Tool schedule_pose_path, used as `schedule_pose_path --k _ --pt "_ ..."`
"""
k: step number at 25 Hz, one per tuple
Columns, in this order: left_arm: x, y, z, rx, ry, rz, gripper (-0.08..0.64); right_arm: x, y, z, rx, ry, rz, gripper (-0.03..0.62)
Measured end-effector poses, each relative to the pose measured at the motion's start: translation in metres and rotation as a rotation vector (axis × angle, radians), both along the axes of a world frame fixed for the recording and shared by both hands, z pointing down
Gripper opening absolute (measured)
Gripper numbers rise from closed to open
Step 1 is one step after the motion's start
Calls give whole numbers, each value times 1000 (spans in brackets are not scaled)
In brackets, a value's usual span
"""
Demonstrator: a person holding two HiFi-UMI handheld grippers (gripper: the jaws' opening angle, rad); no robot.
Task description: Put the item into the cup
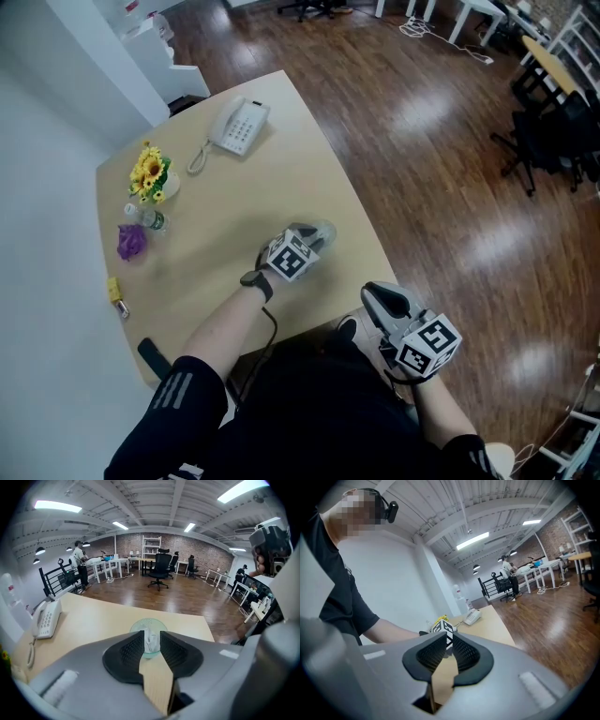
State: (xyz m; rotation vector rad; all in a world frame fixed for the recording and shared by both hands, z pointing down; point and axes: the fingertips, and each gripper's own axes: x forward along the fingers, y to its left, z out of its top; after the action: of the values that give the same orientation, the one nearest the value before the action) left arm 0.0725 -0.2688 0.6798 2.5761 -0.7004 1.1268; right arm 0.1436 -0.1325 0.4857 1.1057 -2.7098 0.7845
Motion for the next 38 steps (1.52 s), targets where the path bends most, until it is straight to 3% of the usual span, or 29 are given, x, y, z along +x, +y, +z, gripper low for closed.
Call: schedule_pose_path --k 6,11,17,23,30,38 --pt "-11 4 -53 91 91 -6 127 -10 -3 -4 10 -2 -19 45" --pt "-51 15 -108 160 199 -68 133 -29 -7 -15 39 -3 -48 44" --pt "-102 59 -158 203 321 -142 133 -53 -1 -26 71 1 -69 46" --pt "-131 121 -174 211 348 -189 166 -87 18 -41 98 -28 -134 44" --pt "-131 194 -203 274 389 -329 175 -92 61 -58 147 -53 -303 46" --pt "-91 286 -210 306 402 -494 175 -47 127 -54 149 -66 -439 44"
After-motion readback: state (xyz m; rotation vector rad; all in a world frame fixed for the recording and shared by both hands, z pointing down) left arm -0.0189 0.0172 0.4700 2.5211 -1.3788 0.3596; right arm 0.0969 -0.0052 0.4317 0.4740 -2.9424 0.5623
